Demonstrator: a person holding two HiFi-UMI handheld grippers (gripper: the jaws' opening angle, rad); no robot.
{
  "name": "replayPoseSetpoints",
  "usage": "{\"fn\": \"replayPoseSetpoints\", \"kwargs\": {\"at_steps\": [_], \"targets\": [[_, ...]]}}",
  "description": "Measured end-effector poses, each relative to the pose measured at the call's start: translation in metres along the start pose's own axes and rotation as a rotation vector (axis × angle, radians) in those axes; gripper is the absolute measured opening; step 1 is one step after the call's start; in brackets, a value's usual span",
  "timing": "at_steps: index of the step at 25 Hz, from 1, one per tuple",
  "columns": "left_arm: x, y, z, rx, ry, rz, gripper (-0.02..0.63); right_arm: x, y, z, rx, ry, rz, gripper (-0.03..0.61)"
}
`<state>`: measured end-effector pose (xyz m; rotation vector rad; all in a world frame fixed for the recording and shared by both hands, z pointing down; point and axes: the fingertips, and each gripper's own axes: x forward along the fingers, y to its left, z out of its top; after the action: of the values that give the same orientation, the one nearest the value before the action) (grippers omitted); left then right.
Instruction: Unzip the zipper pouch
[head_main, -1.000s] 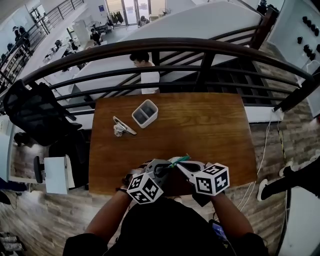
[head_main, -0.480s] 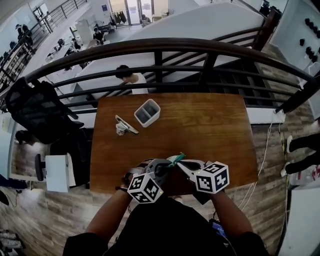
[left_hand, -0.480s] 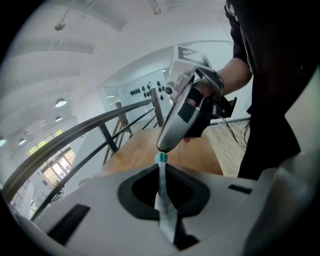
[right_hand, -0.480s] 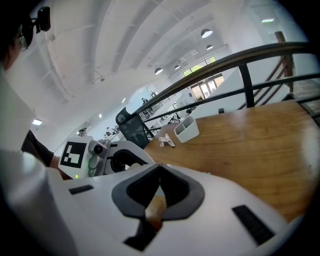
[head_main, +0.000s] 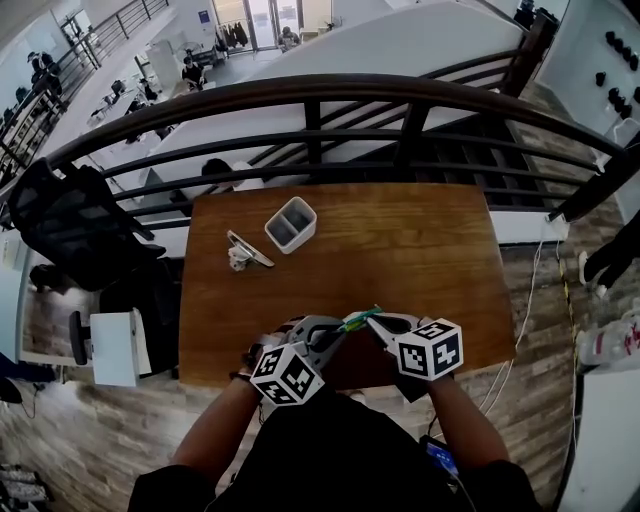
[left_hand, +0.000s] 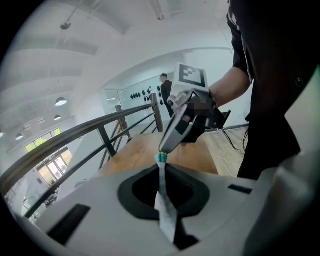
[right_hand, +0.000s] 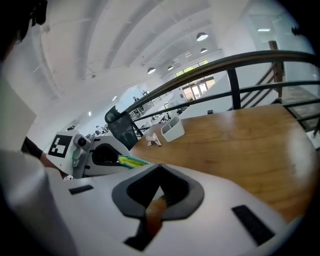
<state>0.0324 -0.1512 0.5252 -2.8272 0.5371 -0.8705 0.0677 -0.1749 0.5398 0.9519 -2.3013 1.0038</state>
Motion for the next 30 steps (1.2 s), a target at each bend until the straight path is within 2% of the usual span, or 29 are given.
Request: {"fn": "replayPoseSetpoints", "kwargs": {"at_steps": [24, 30], "targets": [[-0.009, -0.001, -0.004, -0.064, -0.044, -0.015, 0.017, -0.005, -0.020, -0.009, -0.018, 0.002, -0.076, -0.002], [-0.019, 0.007, -0.011, -0.169, -0.081, -0.003, 0.017, -0.010, -0.031, -0.010, -0.014, 0.001, -0.121, -0.002]]}}
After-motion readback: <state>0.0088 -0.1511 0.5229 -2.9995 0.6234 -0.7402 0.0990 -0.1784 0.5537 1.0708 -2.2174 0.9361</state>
